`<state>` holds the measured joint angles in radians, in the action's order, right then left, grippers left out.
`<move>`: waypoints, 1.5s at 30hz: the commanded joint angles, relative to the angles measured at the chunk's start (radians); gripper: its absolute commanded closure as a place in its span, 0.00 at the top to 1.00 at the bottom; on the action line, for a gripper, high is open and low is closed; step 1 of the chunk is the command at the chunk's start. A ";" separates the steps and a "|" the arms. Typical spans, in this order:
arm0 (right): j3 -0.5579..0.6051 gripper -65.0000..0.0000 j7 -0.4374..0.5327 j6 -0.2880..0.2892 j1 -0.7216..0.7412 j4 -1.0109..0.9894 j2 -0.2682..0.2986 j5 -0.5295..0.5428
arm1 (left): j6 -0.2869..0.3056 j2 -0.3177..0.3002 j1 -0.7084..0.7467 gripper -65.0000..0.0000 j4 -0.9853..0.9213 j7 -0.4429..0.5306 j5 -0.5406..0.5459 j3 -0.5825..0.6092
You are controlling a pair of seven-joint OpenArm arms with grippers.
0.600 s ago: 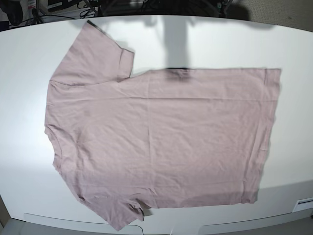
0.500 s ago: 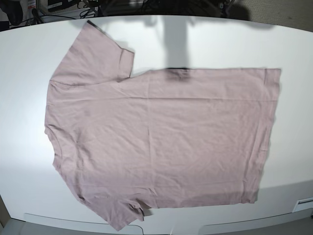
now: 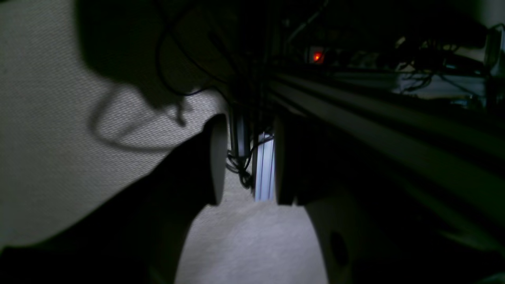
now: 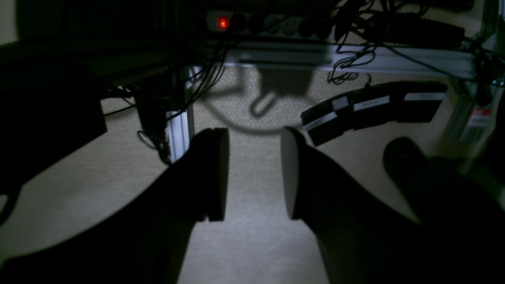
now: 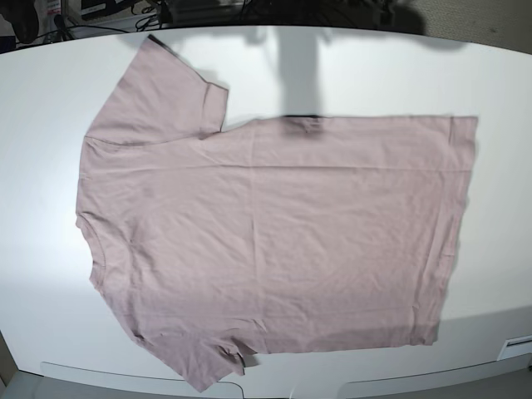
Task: Fold the T-shirt properly
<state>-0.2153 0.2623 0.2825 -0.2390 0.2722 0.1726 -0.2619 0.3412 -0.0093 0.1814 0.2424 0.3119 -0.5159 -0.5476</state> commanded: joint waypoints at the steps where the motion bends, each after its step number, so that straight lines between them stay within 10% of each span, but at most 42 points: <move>1: 0.000 0.35 0.013 0.002 -0.019 0.020 0.016 0.003 | 0.002 -0.007 0.021 0.31 0.006 0.005 0.003 0.023; 14: 0.001 0.35 0.019 0.050 -0.230 0.291 0.027 0.004 | -0.054 -0.011 0.249 0.31 0.299 -0.005 0.223 0.359; 27: 0.002 0.35 0.063 0.199 -0.484 0.592 0.077 0.148 | -0.053 -0.011 0.522 0.31 0.729 -0.129 0.311 0.362; 45: -0.001 0.35 0.033 0.219 -0.878 1.163 0.202 0.213 | 0.014 -0.144 0.887 0.31 1.390 -0.307 0.441 0.359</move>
<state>-0.2104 0.2726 0.4976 -1.1004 1.4273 0.3660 -0.0563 0.3573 -0.1471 1.0519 1.6230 -0.0250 -0.0830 -0.1833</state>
